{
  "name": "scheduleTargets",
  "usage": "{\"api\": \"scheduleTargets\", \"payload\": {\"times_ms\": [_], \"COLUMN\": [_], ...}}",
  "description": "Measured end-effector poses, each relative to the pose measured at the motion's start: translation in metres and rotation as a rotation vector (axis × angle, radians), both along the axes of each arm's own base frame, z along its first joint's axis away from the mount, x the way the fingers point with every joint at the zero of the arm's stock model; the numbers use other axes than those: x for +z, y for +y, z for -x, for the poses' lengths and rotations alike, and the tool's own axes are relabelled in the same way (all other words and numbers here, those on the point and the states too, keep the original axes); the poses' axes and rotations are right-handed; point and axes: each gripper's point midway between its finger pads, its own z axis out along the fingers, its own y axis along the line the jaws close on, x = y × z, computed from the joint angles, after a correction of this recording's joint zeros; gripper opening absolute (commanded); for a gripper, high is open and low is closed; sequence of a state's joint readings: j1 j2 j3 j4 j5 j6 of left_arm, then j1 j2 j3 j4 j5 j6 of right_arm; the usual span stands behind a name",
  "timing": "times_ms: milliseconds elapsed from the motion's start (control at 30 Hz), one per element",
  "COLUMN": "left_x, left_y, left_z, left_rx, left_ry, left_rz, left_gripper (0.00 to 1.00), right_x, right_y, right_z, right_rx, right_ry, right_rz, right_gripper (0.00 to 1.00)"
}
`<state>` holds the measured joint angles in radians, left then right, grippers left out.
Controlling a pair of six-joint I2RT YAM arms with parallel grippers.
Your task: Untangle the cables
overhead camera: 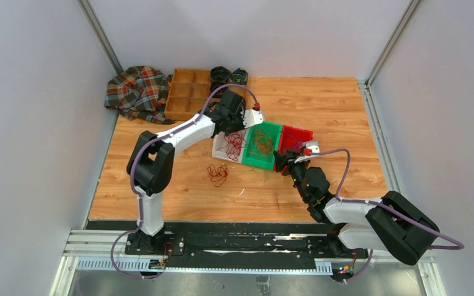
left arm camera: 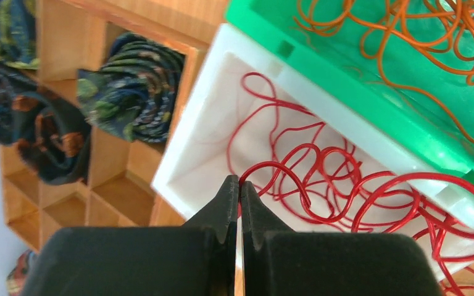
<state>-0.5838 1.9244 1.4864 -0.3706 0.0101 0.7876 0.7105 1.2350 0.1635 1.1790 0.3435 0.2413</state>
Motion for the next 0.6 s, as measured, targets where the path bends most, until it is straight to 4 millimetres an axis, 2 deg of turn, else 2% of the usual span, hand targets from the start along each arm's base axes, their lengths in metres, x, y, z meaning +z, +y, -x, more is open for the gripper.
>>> {"api": "scheduleTargets", "payload": {"times_ms": [33, 67, 133, 200, 267, 333, 400, 500, 567, 600], "left_x": [-0.007, -0.013, -0.026, -0.035, -0.033, -0.021, 0.006, 0.046, 0.066, 0.074], "left_y": [-0.001, -0.002, -0.004, -0.005, -0.006, -0.008, -0.014, -0.022, -0.020, -0.016], "left_z": [0.001, 0.003, 0.006, 0.007, 0.007, 0.005, -0.001, -0.009, -0.005, 0.000], "left_rx": [-0.003, -0.005, -0.007, -0.001, -0.002, -0.008, -0.006, -0.011, -0.011, -0.009], "left_ry": [0.015, 0.032, 0.070, 0.108, 0.126, 0.135, 0.125, 0.091, 0.087, 0.092], "left_rz": [-0.007, -0.017, -0.039, -0.055, -0.065, -0.064, -0.029, 0.039, 0.070, 0.078], "left_gripper": [0.09, 0.22, 0.40, 0.53, 0.65, 0.76, 0.84, 0.93, 0.99, 0.98], "right_x": [0.000, -0.001, -0.001, -0.002, -0.002, -0.002, 0.000, 0.001, 0.001, 0.001], "right_y": [0.000, 0.000, -0.001, -0.002, -0.003, -0.002, -0.002, -0.001, 0.000, 0.001], "right_z": [0.000, 0.000, 0.000, 0.000, 0.001, 0.001, 0.001, 0.001, 0.001, 0.001], "right_rx": [0.000, 0.000, -0.001, -0.003, -0.003, -0.003, -0.001, 0.005, 0.012, 0.017], "right_ry": [0.001, 0.001, 0.002, 0.002, 0.003, 0.000, -0.004, -0.007, -0.009, -0.009], "right_rz": [-0.001, -0.002, -0.002, -0.002, -0.002, -0.004, -0.009, -0.011, -0.012, -0.012], "right_gripper": [0.50, 0.50, 0.49, 0.49, 0.49, 0.49, 0.48, 0.48, 0.48, 0.49]}}
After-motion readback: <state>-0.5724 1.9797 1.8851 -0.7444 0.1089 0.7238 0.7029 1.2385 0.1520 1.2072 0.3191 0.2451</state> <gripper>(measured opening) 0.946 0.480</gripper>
